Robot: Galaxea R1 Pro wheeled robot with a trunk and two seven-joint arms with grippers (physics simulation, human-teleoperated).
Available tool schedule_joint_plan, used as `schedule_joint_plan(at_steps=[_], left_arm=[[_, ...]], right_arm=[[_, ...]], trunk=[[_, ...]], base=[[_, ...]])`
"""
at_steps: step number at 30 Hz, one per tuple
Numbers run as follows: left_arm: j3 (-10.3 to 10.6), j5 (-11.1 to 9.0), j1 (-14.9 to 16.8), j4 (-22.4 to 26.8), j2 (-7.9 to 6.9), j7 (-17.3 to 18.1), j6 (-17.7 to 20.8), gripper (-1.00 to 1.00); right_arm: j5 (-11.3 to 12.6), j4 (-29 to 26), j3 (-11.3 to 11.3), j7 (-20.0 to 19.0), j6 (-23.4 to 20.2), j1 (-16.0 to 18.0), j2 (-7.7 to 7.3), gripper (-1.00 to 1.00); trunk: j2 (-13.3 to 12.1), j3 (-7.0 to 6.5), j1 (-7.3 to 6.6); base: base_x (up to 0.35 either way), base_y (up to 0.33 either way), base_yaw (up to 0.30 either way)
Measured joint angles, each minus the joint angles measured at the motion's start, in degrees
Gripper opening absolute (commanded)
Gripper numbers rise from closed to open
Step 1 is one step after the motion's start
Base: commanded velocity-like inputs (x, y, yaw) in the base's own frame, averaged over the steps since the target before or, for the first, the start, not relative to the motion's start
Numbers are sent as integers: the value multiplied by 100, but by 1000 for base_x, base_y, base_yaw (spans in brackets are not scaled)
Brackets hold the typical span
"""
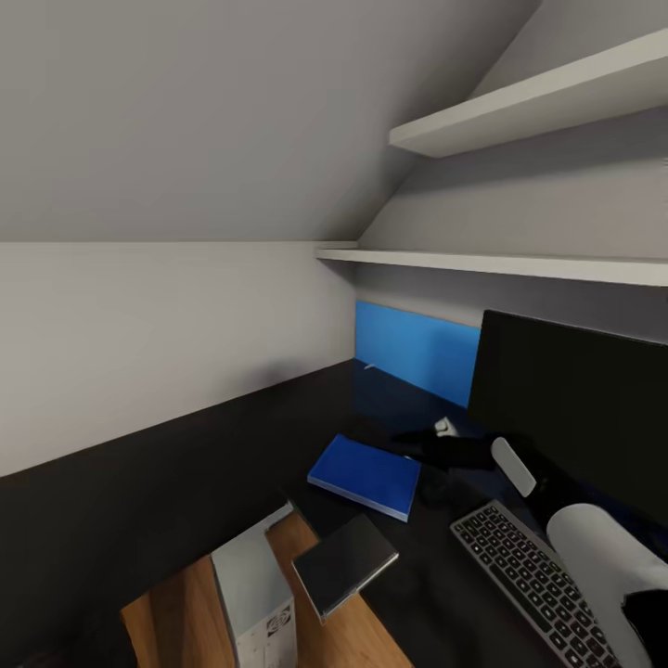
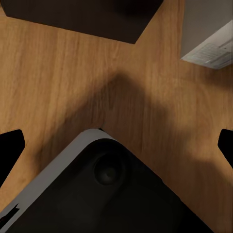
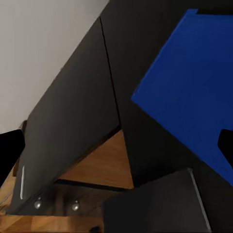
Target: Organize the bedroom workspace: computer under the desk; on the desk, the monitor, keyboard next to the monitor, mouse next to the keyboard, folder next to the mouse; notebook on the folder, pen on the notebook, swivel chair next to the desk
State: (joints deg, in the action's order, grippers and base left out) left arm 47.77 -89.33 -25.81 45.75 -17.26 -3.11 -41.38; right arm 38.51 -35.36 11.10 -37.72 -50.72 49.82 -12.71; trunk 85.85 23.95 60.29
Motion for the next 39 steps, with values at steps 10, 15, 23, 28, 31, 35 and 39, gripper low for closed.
schedule_joint_plan(at_steps=[10, 15, 23, 28, 31, 35, 39], left_arm=[[-6, -2, 56, 25, -20, 9, 0, 100], [-7, -22, 618, 385, -199, 3, 91, 100], [0, -14, 856, 495, -273, 0, 154, 100], [-6, -23, 907, 514, -292, 5, 171, 100], [-16, -37, 919, 640, -332, 1, 190, 100], [-20, -59, 923, 909, -482, -12, 232, 100], [-36, -80, 926, 1369, -733, -45, 492, 100]], right_arm=[[16, -2461, 2, 1409, 8, -852, -82, 100], [28, -4484, -5, 2687, 37, -1745, -90, 100], [18, -5326, -15, 2887, 225, -2099, -93, 100], [11, -5584, -1, 2989, 280, -2196, -81, 100], [9, -5663, 38, 3075, 297, -2221, -66, 100], [9, -5674, 45, 3088, 299, -2224, -59, 100], [9, -5679, 53, 3097, 300, -2226, -56, 100]], trunk=[[0, 0, -2], [0, 0, -2], [0, 0, -2], [0, -13, 0], [0, -24, -2], [0, -31, -2], [0, -34, -2]], base=[[-171, 0, 0], [-15, 0, 0], [-51, 0, -12], [-262, 0, -112], [-58, 0, -38], [-26, 0, -17], [-12, 0, -9]])
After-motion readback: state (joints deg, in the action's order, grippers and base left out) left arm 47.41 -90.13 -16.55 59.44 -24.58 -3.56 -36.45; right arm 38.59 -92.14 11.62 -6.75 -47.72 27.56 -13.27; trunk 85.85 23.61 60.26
